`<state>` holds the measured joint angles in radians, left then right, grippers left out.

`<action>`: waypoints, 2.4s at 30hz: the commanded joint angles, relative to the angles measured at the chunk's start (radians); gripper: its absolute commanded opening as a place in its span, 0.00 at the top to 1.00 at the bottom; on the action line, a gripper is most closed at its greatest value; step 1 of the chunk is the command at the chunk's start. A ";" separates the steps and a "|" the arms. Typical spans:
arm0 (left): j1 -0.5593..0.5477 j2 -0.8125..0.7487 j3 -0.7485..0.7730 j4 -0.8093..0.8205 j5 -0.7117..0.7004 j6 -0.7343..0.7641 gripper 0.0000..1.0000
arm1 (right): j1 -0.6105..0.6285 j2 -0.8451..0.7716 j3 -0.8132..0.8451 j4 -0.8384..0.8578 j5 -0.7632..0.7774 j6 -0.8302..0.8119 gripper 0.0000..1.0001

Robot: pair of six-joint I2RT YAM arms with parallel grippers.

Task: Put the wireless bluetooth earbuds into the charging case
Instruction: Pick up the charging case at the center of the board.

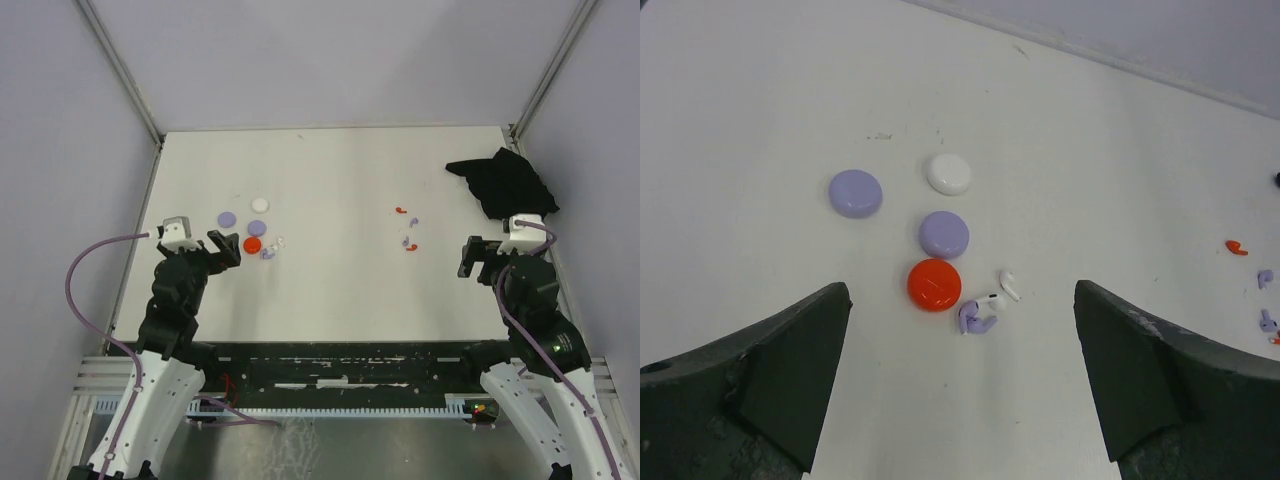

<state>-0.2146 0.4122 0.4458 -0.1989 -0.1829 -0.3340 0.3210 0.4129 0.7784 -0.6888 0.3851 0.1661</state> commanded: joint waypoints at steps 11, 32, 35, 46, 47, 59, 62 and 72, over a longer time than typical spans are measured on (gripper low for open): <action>-0.004 0.010 0.023 0.048 0.037 -0.022 0.00 | 0.007 -0.070 -0.008 0.071 -0.018 -0.010 0.01; -0.002 0.903 0.445 -0.133 -0.162 -0.115 0.01 | 0.007 -0.051 -0.009 0.077 -0.091 -0.018 0.01; -0.003 1.007 0.493 -0.152 -0.187 -0.142 0.01 | 0.007 -0.051 -0.010 0.077 -0.095 -0.020 0.01; 0.000 1.217 0.566 -0.133 -0.095 -0.157 0.11 | 0.006 -0.040 -0.008 0.071 -0.083 -0.024 0.01; -0.001 1.225 0.567 -0.134 -0.081 -0.153 0.13 | 0.007 -0.040 -0.008 0.069 -0.083 -0.025 0.01; -0.003 1.283 0.519 -0.144 0.014 -0.171 0.20 | 0.007 -0.035 -0.007 0.069 -0.076 -0.025 0.01; -0.008 1.294 0.517 -0.146 0.023 -0.171 0.24 | 0.008 -0.039 -0.008 0.069 -0.079 -0.025 0.01; -0.012 1.274 0.533 -0.182 0.026 -0.127 0.46 | 0.007 -0.052 -0.007 0.069 -0.089 -0.021 0.01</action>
<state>-0.2203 1.6974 0.9676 -0.3550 -0.1795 -0.4675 0.3210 0.3721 0.7700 -0.6514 0.2928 0.1513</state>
